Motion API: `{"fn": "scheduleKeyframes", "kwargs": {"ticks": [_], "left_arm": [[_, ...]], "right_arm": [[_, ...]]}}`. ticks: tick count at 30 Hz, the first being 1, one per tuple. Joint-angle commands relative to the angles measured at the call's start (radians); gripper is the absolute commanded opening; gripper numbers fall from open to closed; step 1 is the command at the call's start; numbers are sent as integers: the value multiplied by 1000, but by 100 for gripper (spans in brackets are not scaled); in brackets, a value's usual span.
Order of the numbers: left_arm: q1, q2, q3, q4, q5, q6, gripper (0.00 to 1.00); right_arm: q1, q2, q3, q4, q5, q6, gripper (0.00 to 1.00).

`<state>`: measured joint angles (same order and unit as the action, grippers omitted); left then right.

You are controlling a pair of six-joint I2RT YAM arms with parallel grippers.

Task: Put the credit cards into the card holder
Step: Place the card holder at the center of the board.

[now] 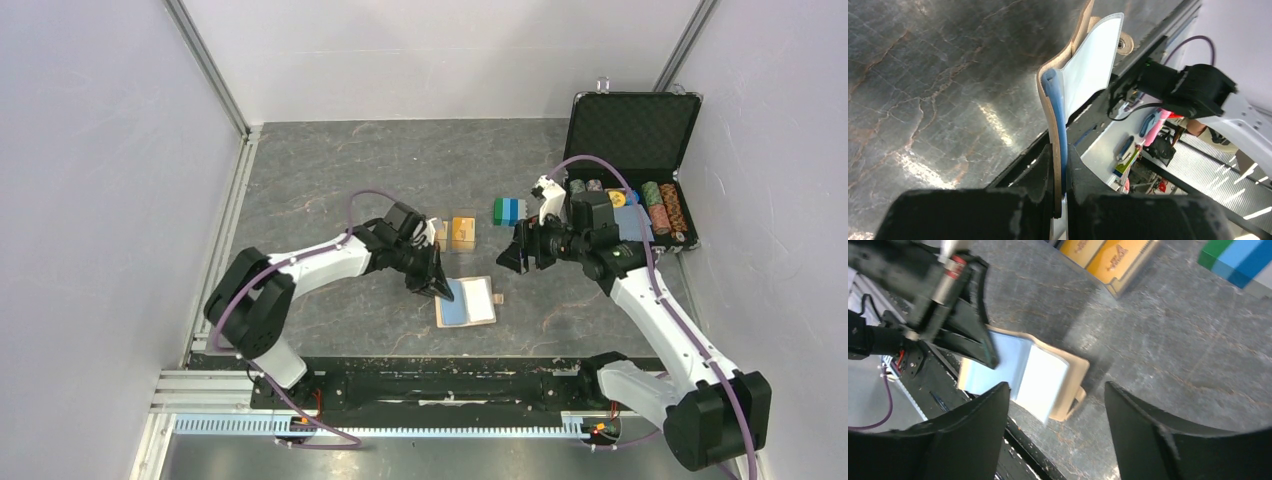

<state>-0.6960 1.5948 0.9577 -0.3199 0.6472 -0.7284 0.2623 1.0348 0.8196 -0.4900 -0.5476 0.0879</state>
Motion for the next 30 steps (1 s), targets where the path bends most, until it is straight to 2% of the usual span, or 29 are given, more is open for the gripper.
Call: {"fn": "scheduleKeyframes", "kwargs": {"ticks": [1,4,6,9,12,16,19,23,25,27,30], "left_arm": [[-29,81,28,22,-2,83,2],[-39,136,39,33,-9,93,4],[-41,159,41,30,-25,96,11],[-46,171,41,6,-74,98,30],[-56,166,45,-25,-125,112,45],[-70,135,71,-105,-225,140,59],[-86,93,104,-179,-338,163,70],[-119,60,140,-246,-435,172,71],[-140,53,142,-247,-452,166,69],[-161,53,139,-232,-455,159,62],[-186,67,134,-200,-436,144,46]], "right_arm": [[30,-8,-60,137,-101,68,68],[81,11,-116,218,-107,122,55],[118,34,-156,272,-102,161,50],[183,82,-210,352,-74,211,35],[228,144,-243,420,-55,241,23],[264,231,-253,456,-12,242,13],[271,277,-255,460,4,225,10],[276,310,-268,457,28,208,8],[278,318,-277,449,46,204,7],[277,322,-286,440,60,197,6],[278,323,-298,435,70,193,6]]}}
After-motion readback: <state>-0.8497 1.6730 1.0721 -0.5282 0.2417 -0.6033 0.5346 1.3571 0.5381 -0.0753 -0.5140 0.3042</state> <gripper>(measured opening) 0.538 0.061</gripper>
